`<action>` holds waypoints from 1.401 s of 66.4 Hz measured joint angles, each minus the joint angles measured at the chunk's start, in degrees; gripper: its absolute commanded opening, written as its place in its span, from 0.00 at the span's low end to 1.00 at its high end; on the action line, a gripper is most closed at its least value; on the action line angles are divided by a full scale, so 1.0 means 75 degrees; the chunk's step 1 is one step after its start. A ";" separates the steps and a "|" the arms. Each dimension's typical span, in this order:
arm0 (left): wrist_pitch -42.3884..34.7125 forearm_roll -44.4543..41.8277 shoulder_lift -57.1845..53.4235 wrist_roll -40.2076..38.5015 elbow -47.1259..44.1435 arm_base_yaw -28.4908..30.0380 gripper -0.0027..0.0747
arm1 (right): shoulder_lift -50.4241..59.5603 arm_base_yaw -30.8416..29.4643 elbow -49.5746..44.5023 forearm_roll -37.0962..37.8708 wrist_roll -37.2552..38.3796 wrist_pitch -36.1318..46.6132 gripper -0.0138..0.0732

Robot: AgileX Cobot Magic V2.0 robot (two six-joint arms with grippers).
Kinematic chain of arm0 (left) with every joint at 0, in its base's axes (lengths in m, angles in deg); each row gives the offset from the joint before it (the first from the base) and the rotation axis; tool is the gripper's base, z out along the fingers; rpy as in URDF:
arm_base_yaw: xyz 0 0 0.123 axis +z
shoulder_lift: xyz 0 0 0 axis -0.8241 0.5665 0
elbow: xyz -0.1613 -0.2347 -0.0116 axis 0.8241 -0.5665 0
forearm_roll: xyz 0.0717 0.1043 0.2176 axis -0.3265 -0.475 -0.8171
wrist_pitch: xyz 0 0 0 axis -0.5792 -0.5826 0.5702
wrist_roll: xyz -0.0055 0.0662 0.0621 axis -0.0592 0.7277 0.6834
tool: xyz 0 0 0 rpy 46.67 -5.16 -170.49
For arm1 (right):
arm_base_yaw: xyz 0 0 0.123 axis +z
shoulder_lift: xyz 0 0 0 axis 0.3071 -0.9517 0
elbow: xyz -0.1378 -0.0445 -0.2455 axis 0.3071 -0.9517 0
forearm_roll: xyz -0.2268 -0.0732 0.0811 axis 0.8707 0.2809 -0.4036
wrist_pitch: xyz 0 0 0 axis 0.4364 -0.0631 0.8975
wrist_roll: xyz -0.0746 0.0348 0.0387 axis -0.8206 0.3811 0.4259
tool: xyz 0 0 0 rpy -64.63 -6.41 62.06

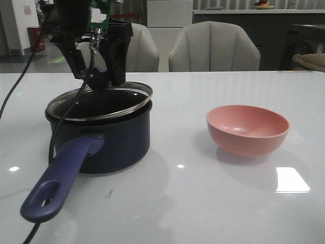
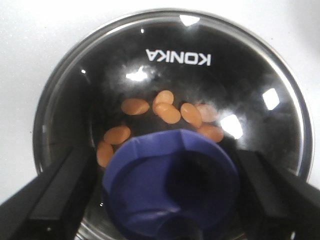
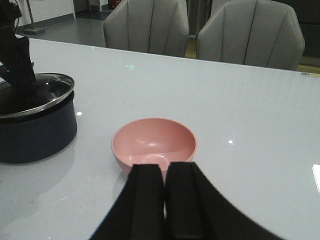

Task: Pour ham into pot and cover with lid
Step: 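Release the knob and raise the left gripper away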

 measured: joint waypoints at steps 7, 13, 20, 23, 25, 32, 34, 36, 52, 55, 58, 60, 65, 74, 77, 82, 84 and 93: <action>0.0000 -0.0009 0.0068 0.0000 0.0000 0.0000 0.88 | 0.0000 0.0000 0.0000 0.0000 0.0000 0.0000 0.35; 0.0000 -0.0022 0.0084 0.0013 0.0000 0.0000 0.87 | 0.0000 0.0000 0.0000 0.0000 0.0000 0.0000 0.35; -0.0014 -0.0022 0.0084 0.0013 0.0000 0.0000 0.87 | 0.0000 0.0000 0.0000 0.0000 0.0000 0.0000 0.35; -0.0014 -0.0022 0.0084 0.0013 0.0000 0.0000 0.87 | 0.0000 0.0000 0.0000 0.0000 0.0000 0.0000 0.35; -0.0014 -0.0022 0.0084 0.0013 0.0000 0.0000 0.87 | 0.0000 0.0000 0.0000 0.0000 0.0000 0.0000 0.35; -0.0014 -0.0022 0.0084 0.0013 0.0000 0.0000 0.87 | 0.0000 0.0000 0.0000 0.0000 0.0000 0.0000 0.35; -0.0014 -0.0022 0.0084 0.0013 0.0000 0.0000 0.87 | 0.0000 0.0000 0.0000 0.0000 0.0000 0.0000 0.35; -0.0014 0.0039 0.0084 0.0013 0.0000 0.0000 0.87 | 0.0000 0.0000 0.0000 0.0000 0.0000 0.0000 0.35; -0.0030 0.0572 0.0084 0.0013 0.0016 0.0000 0.87 | 0.0000 0.0000 0.0000 0.0000 0.0000 0.0000 0.35; -0.0030 0.0588 0.0084 0.0013 0.0016 0.0000 0.87 | 0.0000 0.0000 0.0000 0.0000 0.0000 0.0000 0.35; -0.0030 0.0588 0.0084 0.0013 0.0016 0.0000 0.87 | 0.0000 0.0000 0.0000 0.0000 0.0000 0.0000 0.35; -0.0030 0.0572 0.0084 0.0013 0.0016 0.0000 0.87 | 0.0000 0.0000 0.0000 0.0000 0.0000 0.0000 0.35; -0.0030 0.0506 0.0054 0.0013 0.0016 0.0000 0.87 | 0.0000 0.0000 0.0000 0.0000 0.0000 0.0000 0.35; -0.0042 0.0316 -0.0098 0.0013 0.0016 0.0000 0.87 | 0.0000 0.0000 0.0000 0.0000 0.0000 0.0000 0.35; -0.0042 0.0256 -0.0189 0.0013 0.0016 0.0000 0.87 | 0.0000 0.0000 0.0000 0.0000 0.0000 0.0000 0.35; -0.0042 0.0200 -0.0421 0.0013 0.0016 0.0000 0.87 | 0.0000 0.0000 0.0000 0.0000 0.0000 0.0000 0.35; -0.0042 0.0201 -0.0522 0.0013 0.0016 0.0000 0.87 | 0.0000 0.0000 0.0000 0.0000 0.0000 0.0000 0.35; -0.0029 0.0186 -0.1137 0.0013 -0.0077 0.0000 0.87 | 0.0000 0.0000 0.0000 0.0000 0.0000 0.0000 0.35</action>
